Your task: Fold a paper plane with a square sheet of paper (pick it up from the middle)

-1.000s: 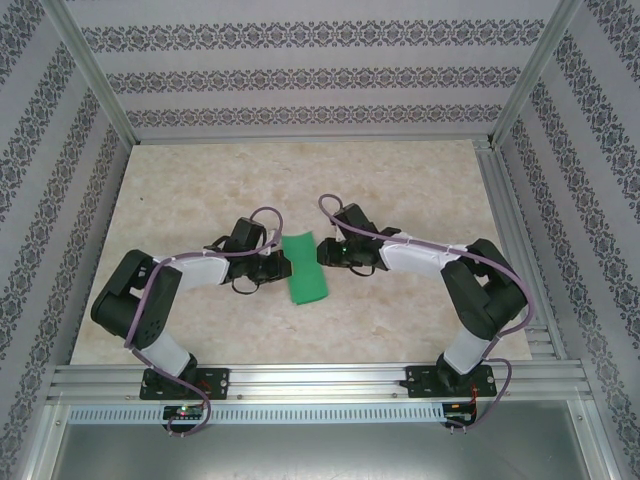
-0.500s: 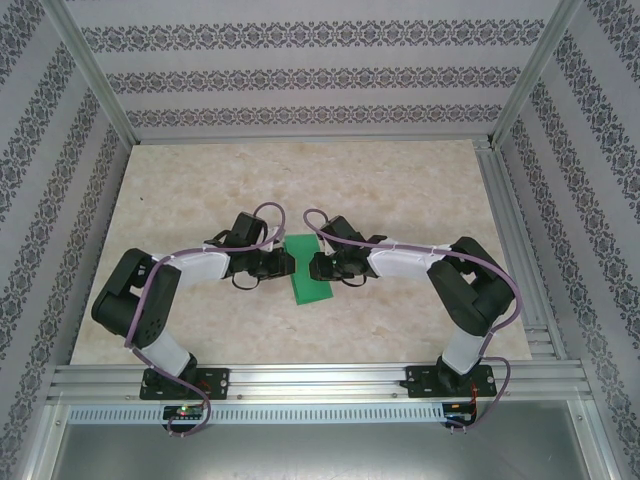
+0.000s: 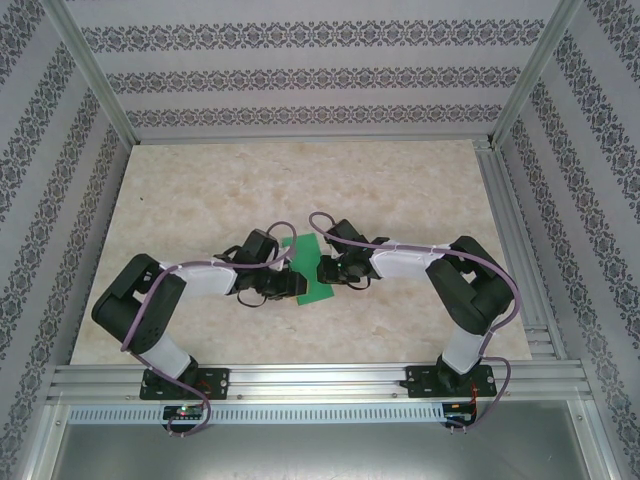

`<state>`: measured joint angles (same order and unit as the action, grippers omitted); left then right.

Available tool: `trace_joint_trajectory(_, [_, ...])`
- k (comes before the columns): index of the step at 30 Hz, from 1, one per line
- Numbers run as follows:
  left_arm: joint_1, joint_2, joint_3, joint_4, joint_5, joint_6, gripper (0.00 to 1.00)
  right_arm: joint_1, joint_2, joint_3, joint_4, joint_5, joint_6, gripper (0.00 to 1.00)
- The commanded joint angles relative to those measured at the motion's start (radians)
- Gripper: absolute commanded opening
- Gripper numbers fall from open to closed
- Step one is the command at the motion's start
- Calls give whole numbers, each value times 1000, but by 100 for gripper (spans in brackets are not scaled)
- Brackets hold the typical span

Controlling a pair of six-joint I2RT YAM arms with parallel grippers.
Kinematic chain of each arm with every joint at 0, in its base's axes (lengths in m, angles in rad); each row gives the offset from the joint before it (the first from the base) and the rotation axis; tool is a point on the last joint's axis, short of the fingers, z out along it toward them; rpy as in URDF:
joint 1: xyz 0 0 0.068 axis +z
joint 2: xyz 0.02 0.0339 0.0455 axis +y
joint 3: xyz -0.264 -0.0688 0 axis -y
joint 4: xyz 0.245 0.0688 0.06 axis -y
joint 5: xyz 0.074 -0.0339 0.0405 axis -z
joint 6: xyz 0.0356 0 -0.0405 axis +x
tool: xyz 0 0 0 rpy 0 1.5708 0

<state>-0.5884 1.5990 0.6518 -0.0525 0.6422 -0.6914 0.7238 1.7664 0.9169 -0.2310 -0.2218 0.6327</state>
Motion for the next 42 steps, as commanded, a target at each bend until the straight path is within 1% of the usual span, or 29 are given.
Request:
trace_joint_trajectory(1, [-30,-37,-14,47,14,-40,33,-7,30,-7,10,-3,18,18])
trace_joint_trajectory(7, [-42,-44,-5,70,5,-55,30,-11,30,-16,18,-9,28,18])
trace_joint_trajectory(12, [-42,-63,7,112,-35,-85,25,-17,31,-29,48,-34,42,17])
trace_joint_trajectory(20, [-42,-23,48,149,-83,-109,24,-38,17,-55,120,-105,64,18])
trace_joint_trajectory(26, [-42,-2,61,172,-110,-126,30,-72,-1,-69,164,-171,76,21])
trace_joint_trajectory(31, [-42,19,69,182,-130,-131,32,-98,-11,-96,220,-231,103,21])
trace_joint_trajectory(35, [-41,40,72,200,-131,-135,36,-122,-43,-139,293,-271,131,25])
trace_joint_trajectory(39, [-41,57,76,218,-121,-135,43,-135,-53,-162,339,-304,151,28])
trace_joint_trajectory(42, [-41,61,78,217,-118,-130,44,-140,-54,-177,364,-313,163,29])
